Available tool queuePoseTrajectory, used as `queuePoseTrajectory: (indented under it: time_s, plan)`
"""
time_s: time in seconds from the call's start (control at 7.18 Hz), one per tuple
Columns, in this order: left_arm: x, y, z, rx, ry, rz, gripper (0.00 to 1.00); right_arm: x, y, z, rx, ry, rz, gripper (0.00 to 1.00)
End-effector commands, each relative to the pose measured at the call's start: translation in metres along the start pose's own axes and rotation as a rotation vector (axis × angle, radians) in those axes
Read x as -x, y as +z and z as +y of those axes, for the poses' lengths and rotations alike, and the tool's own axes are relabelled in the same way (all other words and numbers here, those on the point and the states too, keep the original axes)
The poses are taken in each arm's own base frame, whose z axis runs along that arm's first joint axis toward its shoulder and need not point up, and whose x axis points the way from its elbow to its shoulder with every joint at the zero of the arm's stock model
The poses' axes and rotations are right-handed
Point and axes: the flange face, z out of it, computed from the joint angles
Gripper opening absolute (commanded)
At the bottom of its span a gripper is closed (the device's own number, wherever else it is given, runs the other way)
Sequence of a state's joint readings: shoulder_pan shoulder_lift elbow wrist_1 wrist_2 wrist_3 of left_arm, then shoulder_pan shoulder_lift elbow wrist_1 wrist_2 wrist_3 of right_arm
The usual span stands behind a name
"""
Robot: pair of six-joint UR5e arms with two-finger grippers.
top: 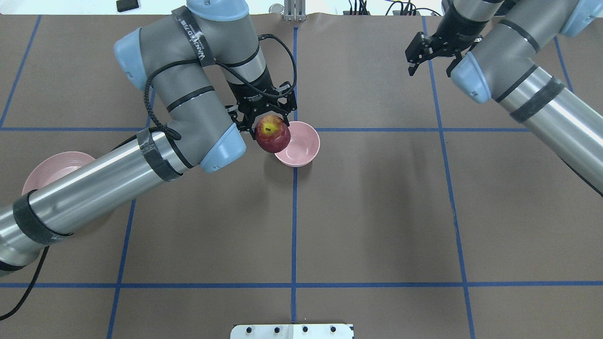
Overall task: Move apple from plate to bowl
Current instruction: 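Carry the apple over the pink bowl with the left gripper and lower it in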
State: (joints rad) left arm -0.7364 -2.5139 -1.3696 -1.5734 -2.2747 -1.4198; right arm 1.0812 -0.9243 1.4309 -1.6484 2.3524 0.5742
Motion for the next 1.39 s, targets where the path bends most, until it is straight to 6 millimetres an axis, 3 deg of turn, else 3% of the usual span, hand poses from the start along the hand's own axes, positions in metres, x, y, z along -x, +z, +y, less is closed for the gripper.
queuePoseTrajectory:
  time_s: [0.0, 0.42, 0.98, 1.11, 1.25]
  plan:
    - [-0.028, 0.032, 0.012, -0.031, 0.02, -0.031, 0.0, -0.065, -0.008, 0.007, 0.003, -0.035, 0.025, 1.0]
    - [-0.058, 0.056, -0.002, -0.056, 0.0, -0.022, 0.0, -0.083, -0.011, 0.012, 0.003, 0.007, 0.042, 1.0]
    - [-0.051, 0.084, 0.0, -0.049, 0.008, -0.045, 0.0, -0.101, -0.032, 0.014, -0.046, 0.025, 0.076, 1.0]
    - [-0.05, 0.083, -0.001, -0.05, 0.006, -0.045, 0.12, -0.097, -0.039, 0.021, -0.065, 0.009, 0.077, 1.0]
    - [-0.047, 0.085, -0.003, -0.057, 0.01, -0.049, 0.98, -0.091, -0.041, 0.025, -0.065, 0.002, 0.072, 1.0]
